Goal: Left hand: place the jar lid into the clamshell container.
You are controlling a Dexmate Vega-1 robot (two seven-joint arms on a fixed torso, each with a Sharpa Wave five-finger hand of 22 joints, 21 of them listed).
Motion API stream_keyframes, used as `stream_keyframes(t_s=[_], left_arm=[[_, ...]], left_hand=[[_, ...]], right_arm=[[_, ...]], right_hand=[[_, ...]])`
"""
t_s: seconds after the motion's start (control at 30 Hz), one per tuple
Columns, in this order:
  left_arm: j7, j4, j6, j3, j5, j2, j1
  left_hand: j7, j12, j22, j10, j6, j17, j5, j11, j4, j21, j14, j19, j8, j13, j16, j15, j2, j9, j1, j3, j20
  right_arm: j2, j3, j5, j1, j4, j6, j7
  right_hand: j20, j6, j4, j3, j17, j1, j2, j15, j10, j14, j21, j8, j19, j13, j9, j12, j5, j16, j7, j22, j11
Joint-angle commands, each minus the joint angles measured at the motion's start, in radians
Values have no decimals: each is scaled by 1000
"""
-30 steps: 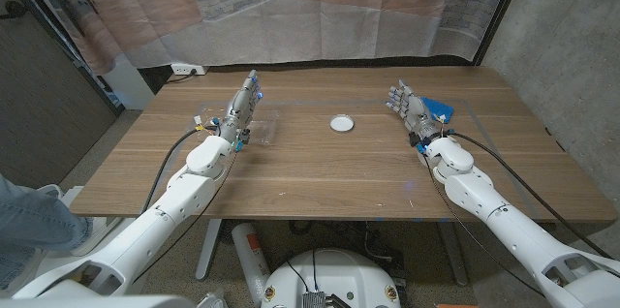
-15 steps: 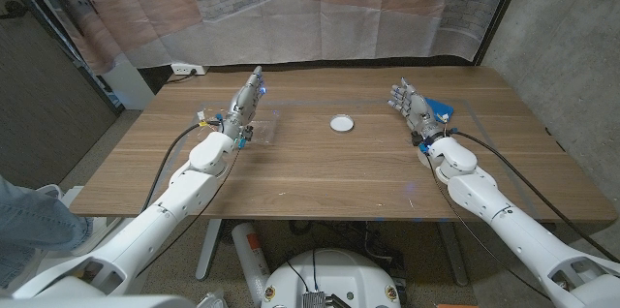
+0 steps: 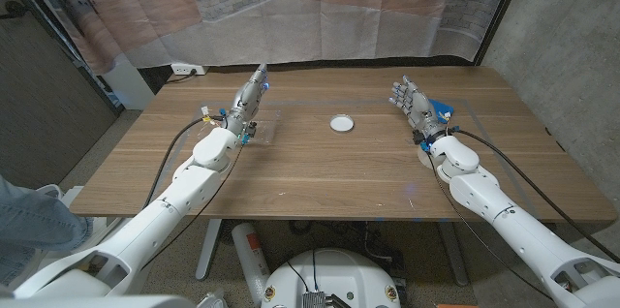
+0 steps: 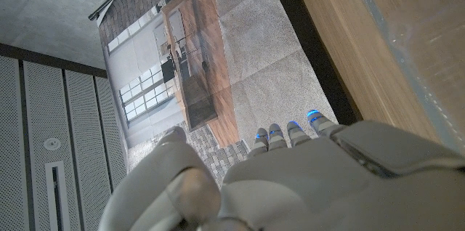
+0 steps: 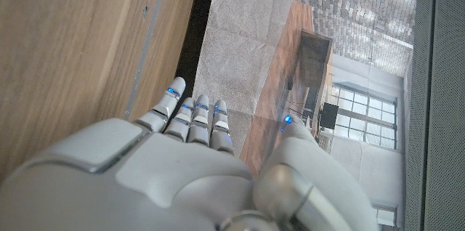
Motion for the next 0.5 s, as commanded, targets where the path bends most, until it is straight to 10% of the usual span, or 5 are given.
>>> stream_keyframes(t_s=[0.03,0.5], left_arm=[[40,-14,-9,14,67,2,-9],[76,-42,-5,27,137,12,-11]], left_hand=[[-2,4,4,7,9,1,4,0,-5,-4,3,-89,9,2,7,-8,4,3,16,2,9],[-2,7,5,25,26,1,8,-4,-10,-10,16,-84,11,1,6,-6,7,3,26,1,11]], right_arm=[[0,2,-8,-2,-9,10,-4],[2,2,-8,-8,-19,16,-8]], right_hand=[[-28,-1,-5,4,1,6,2,-4,10,9,-2,7,5,2,2,0,-3,6,-4,6,3],[-27,1,-7,3,1,6,4,-3,12,12,-8,7,8,2,2,-3,-3,6,-5,6,5]])
